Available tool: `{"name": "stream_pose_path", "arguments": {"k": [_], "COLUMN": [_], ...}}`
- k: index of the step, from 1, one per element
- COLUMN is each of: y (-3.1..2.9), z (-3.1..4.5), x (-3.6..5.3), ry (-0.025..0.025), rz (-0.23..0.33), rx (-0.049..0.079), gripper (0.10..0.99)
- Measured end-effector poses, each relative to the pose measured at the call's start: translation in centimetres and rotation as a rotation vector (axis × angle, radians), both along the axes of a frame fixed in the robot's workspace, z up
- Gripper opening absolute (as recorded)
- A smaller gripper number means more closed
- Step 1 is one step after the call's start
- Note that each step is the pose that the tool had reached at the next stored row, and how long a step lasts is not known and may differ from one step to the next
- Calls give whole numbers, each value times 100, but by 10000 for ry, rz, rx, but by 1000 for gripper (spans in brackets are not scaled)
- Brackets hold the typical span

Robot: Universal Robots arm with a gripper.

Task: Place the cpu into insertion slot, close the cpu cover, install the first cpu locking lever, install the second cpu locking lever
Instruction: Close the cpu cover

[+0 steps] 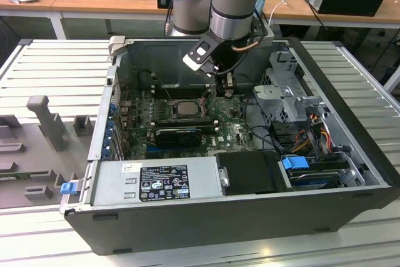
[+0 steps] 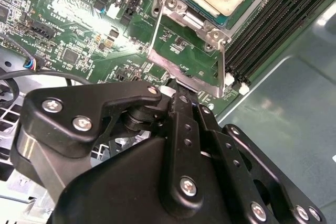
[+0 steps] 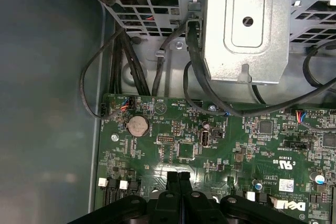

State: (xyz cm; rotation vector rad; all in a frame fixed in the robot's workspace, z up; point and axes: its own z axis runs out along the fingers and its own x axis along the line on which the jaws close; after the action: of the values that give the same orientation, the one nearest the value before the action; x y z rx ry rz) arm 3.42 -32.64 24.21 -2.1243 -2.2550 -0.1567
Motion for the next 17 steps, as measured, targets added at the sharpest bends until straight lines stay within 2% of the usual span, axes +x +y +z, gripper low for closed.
{"name": "stream_pose_path", "arguments": {"k": [12, 17], "y": [0, 0], "z": [0, 0], "x": [-34, -78], "ry": [0, 0], "rz": [1, 2], "rx": [0, 0], "gripper": [106, 106]}}
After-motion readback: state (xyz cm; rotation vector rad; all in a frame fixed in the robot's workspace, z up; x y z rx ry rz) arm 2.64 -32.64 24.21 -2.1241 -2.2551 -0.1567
